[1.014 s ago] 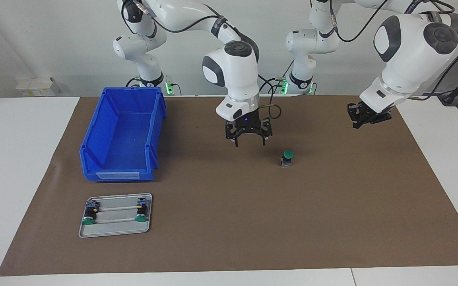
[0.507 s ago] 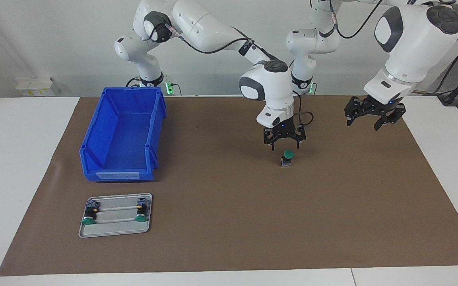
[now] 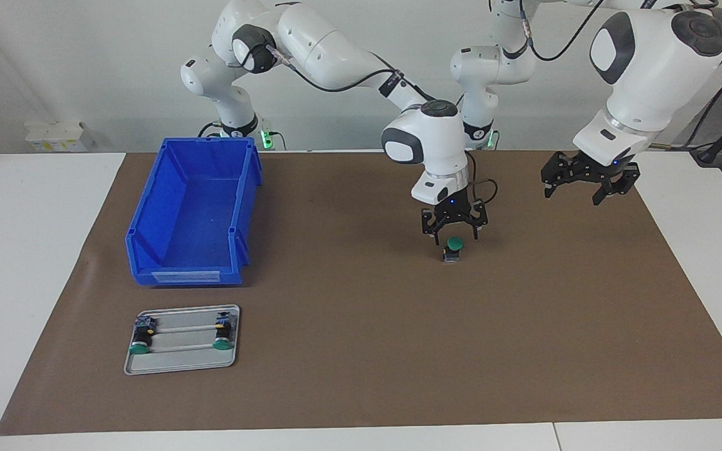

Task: Place and press button with both arms
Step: 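Reach the right gripper to the green button and grasp it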

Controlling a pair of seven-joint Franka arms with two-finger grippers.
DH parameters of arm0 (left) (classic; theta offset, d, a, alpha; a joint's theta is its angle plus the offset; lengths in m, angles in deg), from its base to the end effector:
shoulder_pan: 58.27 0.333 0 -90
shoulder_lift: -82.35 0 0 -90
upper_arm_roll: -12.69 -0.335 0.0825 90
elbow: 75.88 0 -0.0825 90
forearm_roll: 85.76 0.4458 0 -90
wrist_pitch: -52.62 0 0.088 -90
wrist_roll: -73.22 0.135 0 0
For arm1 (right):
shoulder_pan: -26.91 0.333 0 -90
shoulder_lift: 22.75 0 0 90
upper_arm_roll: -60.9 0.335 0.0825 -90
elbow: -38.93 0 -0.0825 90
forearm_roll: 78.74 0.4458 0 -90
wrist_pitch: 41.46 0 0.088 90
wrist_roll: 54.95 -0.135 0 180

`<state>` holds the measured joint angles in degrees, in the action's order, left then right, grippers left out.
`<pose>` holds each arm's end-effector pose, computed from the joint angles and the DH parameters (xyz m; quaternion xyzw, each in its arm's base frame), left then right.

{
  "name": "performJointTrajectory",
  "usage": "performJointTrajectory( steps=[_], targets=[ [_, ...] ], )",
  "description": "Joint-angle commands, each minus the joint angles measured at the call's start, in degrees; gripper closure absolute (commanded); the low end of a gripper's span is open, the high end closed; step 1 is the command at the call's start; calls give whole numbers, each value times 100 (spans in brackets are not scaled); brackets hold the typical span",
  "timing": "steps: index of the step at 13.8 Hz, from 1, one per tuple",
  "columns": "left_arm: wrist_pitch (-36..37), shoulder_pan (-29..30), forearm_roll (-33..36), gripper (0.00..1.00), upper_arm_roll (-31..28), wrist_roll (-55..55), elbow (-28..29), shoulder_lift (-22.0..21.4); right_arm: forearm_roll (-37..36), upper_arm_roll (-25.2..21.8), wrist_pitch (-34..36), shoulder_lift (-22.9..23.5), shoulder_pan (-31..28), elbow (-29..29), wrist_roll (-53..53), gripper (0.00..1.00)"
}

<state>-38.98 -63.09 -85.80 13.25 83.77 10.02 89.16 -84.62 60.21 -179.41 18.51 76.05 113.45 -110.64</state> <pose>0.6533 -0.0613 0.5805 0.9903 -0.1385 -0.0096 0.0014 0.5657 0.6381 0.3192 -0.9800 0.0289 -0.1532 0.1240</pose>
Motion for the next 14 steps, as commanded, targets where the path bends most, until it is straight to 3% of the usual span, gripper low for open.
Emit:
performJointTrajectory(
  steps=[1,3,4,5,7,11,14],
  targets=[
    [-156,33,101,0,24,-307,199,-154,-228,61,-197,40,-28,142,-126,12],
    [-148,25,110,0,24,-343,199,-154,-351,61,-189,102,33,125,-170,21],
    [-156,25,110,0,24,-335,199,-154,-378,52,-206,102,34,134,-179,31],
    [-148,25,110,0,24,-343,208,-154,-422,52,-206,102,25,142,-179,47],
    [-156,33,110,0,15,-343,208,-154,-431,52,-154,93,51,186,-179,100],
    [-156,42,110,0,24,-317,252,-180,-422,8,154,15,-62,99,-311,100],
    [-148,33,110,0,32,-308,278,-198,-431,-185,434,-581,-343,221,-285,100]
  ],
)
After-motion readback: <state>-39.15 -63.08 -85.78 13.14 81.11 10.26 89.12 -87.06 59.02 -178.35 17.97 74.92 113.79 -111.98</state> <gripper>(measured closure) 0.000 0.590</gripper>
